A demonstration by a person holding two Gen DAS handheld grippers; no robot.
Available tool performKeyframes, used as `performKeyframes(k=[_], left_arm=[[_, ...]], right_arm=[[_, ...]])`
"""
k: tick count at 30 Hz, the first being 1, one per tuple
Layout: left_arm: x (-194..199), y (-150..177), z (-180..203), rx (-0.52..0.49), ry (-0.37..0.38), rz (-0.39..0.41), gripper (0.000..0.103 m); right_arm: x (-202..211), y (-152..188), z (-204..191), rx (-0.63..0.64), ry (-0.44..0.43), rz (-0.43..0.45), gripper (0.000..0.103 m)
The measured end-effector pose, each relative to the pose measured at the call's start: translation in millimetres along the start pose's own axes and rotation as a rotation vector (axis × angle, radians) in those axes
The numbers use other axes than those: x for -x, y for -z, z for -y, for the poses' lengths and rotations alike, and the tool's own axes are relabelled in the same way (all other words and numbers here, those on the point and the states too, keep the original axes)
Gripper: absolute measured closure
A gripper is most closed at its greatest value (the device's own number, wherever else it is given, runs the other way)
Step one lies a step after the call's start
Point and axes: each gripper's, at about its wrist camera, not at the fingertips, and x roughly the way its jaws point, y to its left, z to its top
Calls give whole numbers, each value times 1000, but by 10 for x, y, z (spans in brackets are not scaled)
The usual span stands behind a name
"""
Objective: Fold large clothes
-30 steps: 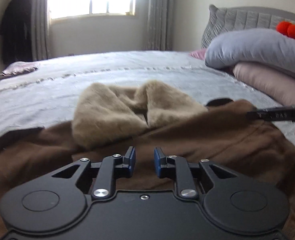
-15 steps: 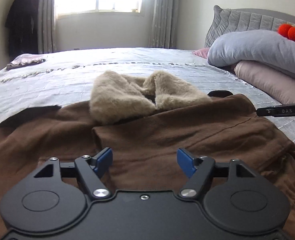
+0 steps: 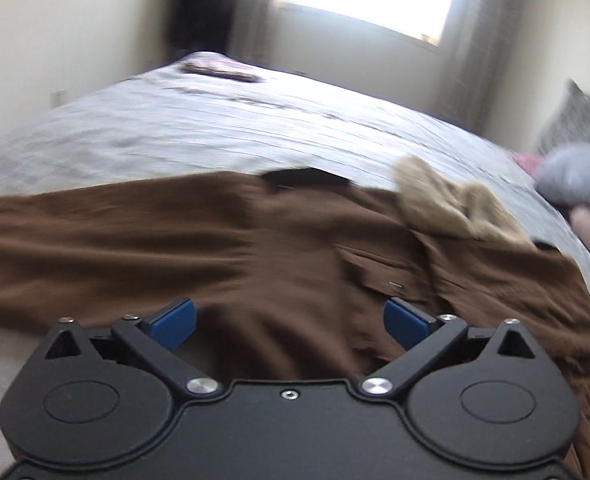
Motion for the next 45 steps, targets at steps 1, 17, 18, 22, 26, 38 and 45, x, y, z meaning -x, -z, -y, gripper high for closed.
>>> performKeyframes(k=[1, 17, 18, 22, 26, 38, 45], left_arm=[[29, -16, -159, 35, -28, 3, 0], [71, 231, -2161, 570, -366, 133, 19], [53, 231, -2188, 580, -377, 158, 30], [-62, 127, -2239, 556, -470, 199, 75], [-31, -174, -2016, 438, -500, 277, 94], [701, -1268, -126, 124, -62, 610, 95], [506, -1212, 1146, -6, 213, 520, 95]], right_arm=[[88, 4, -47, 13, 3, 6, 21], [327, 258, -412, 116, -63, 23, 3], [316, 264, -401, 114, -61, 22, 3], [288, 249, -340, 98, -64, 29, 3], [294, 199, -265, 79, -63, 44, 3], [353, 45, -78, -17, -96, 92, 3], [382, 31, -31, -37, -108, 102, 3]])
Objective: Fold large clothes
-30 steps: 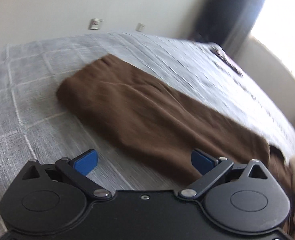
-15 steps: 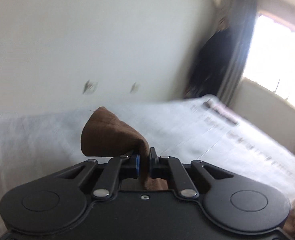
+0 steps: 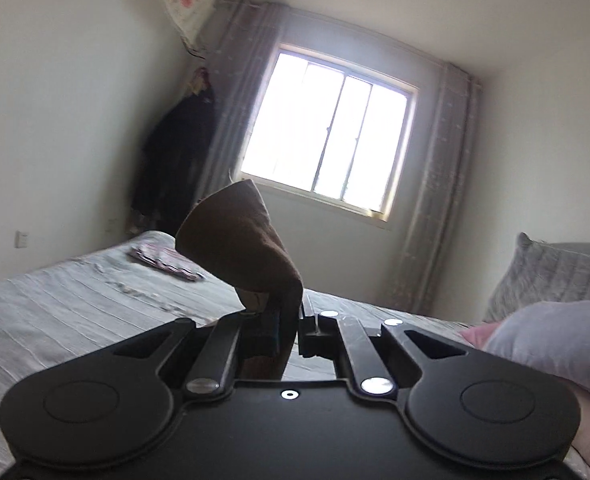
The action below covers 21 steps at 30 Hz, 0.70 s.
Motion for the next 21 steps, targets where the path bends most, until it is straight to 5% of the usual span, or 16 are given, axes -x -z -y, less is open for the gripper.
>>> performKeyframes(k=[6, 11, 13, 17, 21], left_arm=[[-273, 867, 713, -24, 195, -224, 94], [-404, 1965, 1203, -199, 369, -675, 72], [-181, 2113, 1257, -246, 429, -686, 70], [93, 1873, 1158, -253, 487, -602, 38], [47, 1511, 805, -247, 423, -542, 37]], right_arm=[[-5, -3, 89, -41, -8, -1, 3], [-41, 15, 124, -65, -22, -17, 3], [-58, 18, 132, -70, -27, -22, 3], [-89, 16, 127, -89, -47, -30, 3], [-141, 22, 88, -112, -89, -53, 3]])
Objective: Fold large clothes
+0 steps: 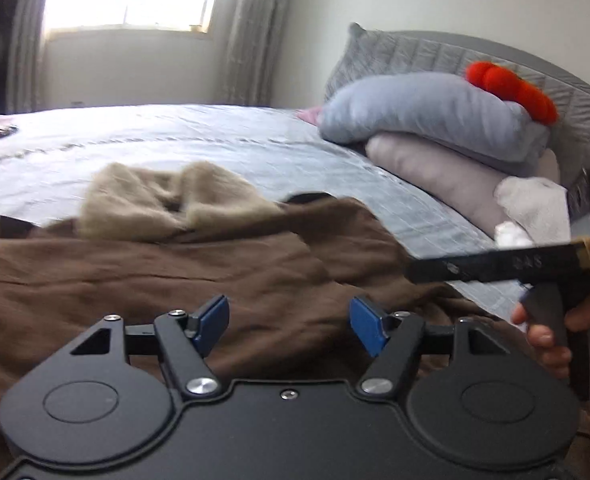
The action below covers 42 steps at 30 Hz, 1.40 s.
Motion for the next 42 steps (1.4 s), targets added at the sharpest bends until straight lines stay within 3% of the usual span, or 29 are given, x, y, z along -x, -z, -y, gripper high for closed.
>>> performKeyframes(k=[7, 10, 11, 13, 14, 15, 16, 17, 18, 20, 22, 23, 25, 26, 27, 29, 33, 36, 39, 42], left_arm=[[268, -53, -1082, 37, -274, 13, 39], [179, 40, -1429, 18, -346, -53, 44], [155, 74, -1537, 37, -358, -61, 51], [125, 119, -1707, 99, -364, -49, 53], [119, 130, -1763, 121, -357, -35, 55], [108, 131, -1803, 137, -343, -20, 61], [97, 120, -1816, 141, -329, -8, 63], [91, 108, -1823, 138, -309, 6, 66], [88, 78, -1813, 130, -278, 24, 68], [71, 66, -1818, 122, -248, 48, 68], [-49, 137, -1863, 126, -260, 11, 68], [-145, 203, -1886, 116, -288, -30, 69], [-310, 366, -1905, 105, -316, -94, 69], [-299, 383, -1877, 95, -324, -81, 69], [-267, 354, -1844, 89, -331, -75, 69], [-166, 279, -1774, 73, -317, -36, 68], [-81, 106, -1617, 33, -285, 47, 67], [-239, 116, -1619, 38, -296, 12, 67], [-468, 374, -1745, 23, -348, -78, 65], [-405, 409, -1792, 76, -336, -43, 65]], right_arm=[[-359, -262, -198, -26, -84, -78, 5], [-679, -355, -280, 6, -69, -102, 14], [-792, -360, -304, 28, -58, -113, 20], [-1027, -340, -337, 61, -12, -129, 29], [-1149, -313, -334, 67, 9, -138, 38], [-1254, -288, -335, 65, 18, -149, 56], [-1341, -253, -342, 67, 19, -164, 62], [-1371, -240, -386, 95, 24, -156, 82], [-1357, -256, -447, 121, 2, -149, 91], [-1172, -315, -545, 144, -43, -69, 91], [-1056, -354, -550, 184, -3, -2, 91], [-1097, -363, -511, 187, 37, -9, 91], [-1271, -321, -432, 203, 99, -73, 83], [-1331, -282, -416, 218, 138, -98, 71], [-1338, -242, -419, 237, 166, -88, 63], [-1223, -200, -437, 258, 188, -28, 60], [-1006, -247, -626, 288, 121, 61, 60], [-1090, -265, -836, 325, 51, 26, 61], [-1280, -135, -832, 322, 41, -48, 61], [-1354, 73, -629, 344, 28, -54, 65]])
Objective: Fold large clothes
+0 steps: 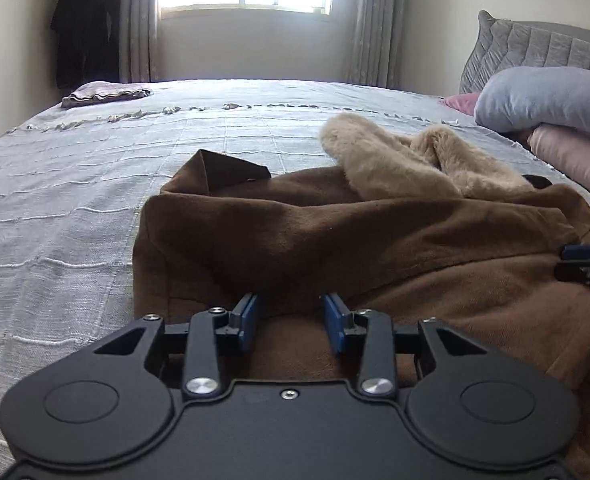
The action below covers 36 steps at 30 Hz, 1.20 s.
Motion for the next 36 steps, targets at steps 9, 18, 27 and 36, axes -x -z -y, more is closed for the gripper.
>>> performKeyframes(k=[9, 18, 27, 36], left_arm=[[587, 304, 315, -10, 53, -17, 65], [1491, 337, 560, -23, 2, 26, 28], [2438, 658, 418, 12, 9, -47, 0], [2995, 1031, 88, 149, 61, -96, 0]], right_arm=[[558, 165, -193, 52, -7, -13, 61], [1289, 181, -268, 47, 27, -6, 36], [2480, 592, 145, 13, 51, 24, 8], [3210, 1171, 662, -125, 34, -7, 2]])
